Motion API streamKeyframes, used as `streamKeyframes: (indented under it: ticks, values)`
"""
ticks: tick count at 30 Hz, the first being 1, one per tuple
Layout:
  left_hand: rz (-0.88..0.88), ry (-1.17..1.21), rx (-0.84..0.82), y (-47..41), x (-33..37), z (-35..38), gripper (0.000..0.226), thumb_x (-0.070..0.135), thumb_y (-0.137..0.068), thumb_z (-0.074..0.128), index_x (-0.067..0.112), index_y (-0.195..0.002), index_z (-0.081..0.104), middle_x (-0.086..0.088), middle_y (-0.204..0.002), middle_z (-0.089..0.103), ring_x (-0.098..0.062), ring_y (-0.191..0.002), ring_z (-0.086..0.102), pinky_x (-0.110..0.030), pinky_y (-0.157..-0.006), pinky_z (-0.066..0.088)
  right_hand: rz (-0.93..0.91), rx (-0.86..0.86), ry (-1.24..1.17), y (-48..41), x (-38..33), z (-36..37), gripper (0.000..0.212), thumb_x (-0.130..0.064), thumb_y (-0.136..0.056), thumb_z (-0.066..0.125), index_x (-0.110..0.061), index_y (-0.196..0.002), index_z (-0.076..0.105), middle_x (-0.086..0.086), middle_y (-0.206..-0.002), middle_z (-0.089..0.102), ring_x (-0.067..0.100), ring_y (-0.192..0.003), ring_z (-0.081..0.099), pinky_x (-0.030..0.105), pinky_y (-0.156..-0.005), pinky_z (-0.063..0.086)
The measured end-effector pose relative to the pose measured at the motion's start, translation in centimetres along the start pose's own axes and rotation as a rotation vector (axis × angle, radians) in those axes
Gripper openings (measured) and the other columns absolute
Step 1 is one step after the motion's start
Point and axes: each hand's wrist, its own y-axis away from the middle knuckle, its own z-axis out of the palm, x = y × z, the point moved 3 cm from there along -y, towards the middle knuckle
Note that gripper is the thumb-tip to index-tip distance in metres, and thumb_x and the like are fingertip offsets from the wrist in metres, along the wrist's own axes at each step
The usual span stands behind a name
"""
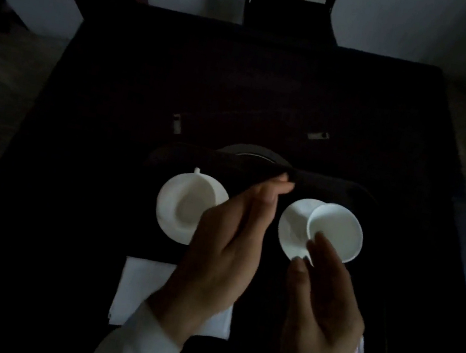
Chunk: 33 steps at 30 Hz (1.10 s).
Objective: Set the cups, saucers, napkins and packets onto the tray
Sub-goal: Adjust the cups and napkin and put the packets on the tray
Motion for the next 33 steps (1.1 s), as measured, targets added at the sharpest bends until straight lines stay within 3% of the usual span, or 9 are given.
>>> streamKeyframes:
  ticks: [2,5,10,14,20,24,27,29,33]
  values:
    - [-0.066,-0.021,-0.144,-3.0,0.0,2.3,0.066,0.07,-0.096,0.02,0.037,-0.133,0.062,0.027,-0.142,0.054,0.022,-0.128,0.039,0.007,-0.092,0.029,-0.012,0.093,0.017,0.2,0.2,-1.7,0.052,-0.035,-0.089,0.065,-0.031,-0.14,0.059,-0.02,-0.122,0.071,0.001,-0.114,0.067,0.029,-0.093,0.058]
    - [-0.123,-0.105,-0.289,-7.0,-1.2,5.5,0.074,0.077,-0.092,0.017,0.036,-0.133,0.063,0.023,-0.144,0.054,0.018,-0.129,0.04,-0.007,-0.099,0.029,0.062,0.152,-0.018,-0.1,1.3,-3.1,0.062,-0.038,-0.088,0.061,-0.03,-0.148,0.049,-0.023,-0.136,0.062,0.0,-0.13,0.056,0.047,-0.107,0.049]
    - [-0.236,-0.228,-0.432,-9.7,-3.4,9.1,0.082,0.082,-0.088,0.02,0.028,-0.128,0.067,0.008,-0.139,0.063,-0.004,-0.133,0.051,-0.036,-0.119,0.031,0.113,0.034,-0.048,-1.2,2.7,-3.2,0.059,-0.039,-0.099,0.059,-0.03,-0.153,0.039,-0.021,-0.133,0.065,0.001,-0.128,0.058,0.037,-0.105,0.05]
    - [-0.264,-0.273,-0.396,-10.2,-3.9,9.4,0.083,0.086,-0.083,0.02,0.033,-0.118,0.072,0.015,-0.128,0.069,-0.002,-0.127,0.055,-0.034,-0.116,0.034,0.084,-0.022,-0.025,-2.0,2.8,-3.3,0.056,-0.037,-0.099,0.057,-0.031,-0.153,0.04,-0.032,-0.103,0.072,-0.012,-0.096,0.068,0.004,-0.074,0.05]
    - [-0.242,-0.265,-0.236,-9.2,-5.0,7.6,0.067,0.077,-0.091,0.025,0.037,-0.115,0.074,0.021,-0.117,0.072,0.004,-0.114,0.06,-0.017,-0.09,0.04,0.107,-0.062,0.033,-4.6,2.4,-4.7,0.059,-0.049,-0.094,0.059,-0.033,-0.15,0.045,-0.021,-0.08,0.072,-0.01,-0.066,0.064,0.005,-0.061,0.047]
    - [-0.211,-0.215,-0.177,-9.7,-5.0,6.9,0.065,0.074,-0.093,0.032,0.029,-0.116,0.074,0.014,-0.115,0.074,0.001,-0.112,0.065,-0.027,-0.102,0.046,0.081,-0.049,0.006,-5.0,2.3,-5.3,0.061,-0.037,-0.097,0.062,-0.022,-0.153,0.042,-0.035,-0.098,0.067,-0.026,-0.096,0.052,-0.003,-0.063,0.044]
    - [-0.154,-0.196,-0.217,-10.8,-4.0,7.5,0.065,0.068,-0.096,0.036,0.02,-0.12,0.072,0.005,-0.12,0.073,-0.001,-0.111,0.067,-0.027,-0.105,0.047,0.056,-0.008,-0.02,-2.6,2.2,-5.7,0.061,-0.037,-0.097,0.063,-0.027,-0.153,0.041,-0.022,-0.122,0.058,-0.002,-0.117,0.051,-0.002,-0.079,0.043]
    - [-0.141,-0.198,-0.265,-11.3,-3.5,8.1,0.064,0.063,-0.099,0.036,0.014,-0.122,0.071,0.001,-0.122,0.073,-0.003,-0.111,0.068,-0.024,-0.102,0.047,0.071,-0.023,-0.029,-0.3,2.5,-5.5,0.065,-0.045,-0.089,0.063,-0.035,-0.15,0.044,-0.031,-0.123,0.066,-0.008,-0.118,0.061,0.004,-0.089,0.047]
    - [-0.178,-0.244,-0.34,-11.5,-3.3,8.6,0.063,0.061,-0.1,0.037,0.012,-0.118,0.073,0.001,-0.117,0.075,-0.001,-0.107,0.069,-0.021,-0.101,0.047,0.143,-0.128,-0.065,1.7,2.9,-3.7,0.074,-0.05,-0.083,0.063,-0.045,-0.152,0.036,-0.037,-0.114,0.067,-0.014,-0.104,0.065,0.006,-0.083,0.05]
